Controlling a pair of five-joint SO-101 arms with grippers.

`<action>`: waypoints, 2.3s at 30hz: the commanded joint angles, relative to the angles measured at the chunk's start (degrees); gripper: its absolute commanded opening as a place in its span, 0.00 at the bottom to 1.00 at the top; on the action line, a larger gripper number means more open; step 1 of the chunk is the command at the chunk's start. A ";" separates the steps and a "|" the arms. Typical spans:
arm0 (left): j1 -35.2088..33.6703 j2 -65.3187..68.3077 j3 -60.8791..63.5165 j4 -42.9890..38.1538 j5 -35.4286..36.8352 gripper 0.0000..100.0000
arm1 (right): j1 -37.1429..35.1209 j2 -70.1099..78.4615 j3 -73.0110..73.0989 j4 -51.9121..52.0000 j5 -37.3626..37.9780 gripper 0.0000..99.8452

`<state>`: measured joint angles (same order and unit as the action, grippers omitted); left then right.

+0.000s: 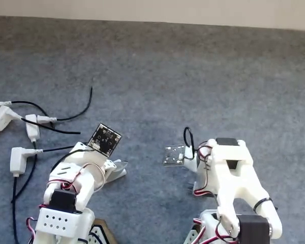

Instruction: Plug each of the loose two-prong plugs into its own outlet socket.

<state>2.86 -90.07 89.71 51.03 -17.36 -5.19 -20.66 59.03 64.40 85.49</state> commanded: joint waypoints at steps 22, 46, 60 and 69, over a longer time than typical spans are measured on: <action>-8.92 1.45 -26.51 20.22 0.26 0.36 | -43.38 -21.41 -3.74 -26.86 -67.96 0.01; 5.05 14.90 -30.02 11.52 9.05 0.36 | -45.23 -46.02 8.84 -18.33 -70.51 0.01; 3.21 14.90 -14.81 2.90 7.12 0.36 | -43.65 -46.02 -4.97 -7.69 -71.30 0.01; 3.12 14.81 -14.81 2.90 6.86 0.36 | -43.65 -45.93 -5.32 -7.34 -70.24 0.01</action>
<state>6.55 -74.95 75.12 54.73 -10.07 -49.41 -65.41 57.45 56.66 14.73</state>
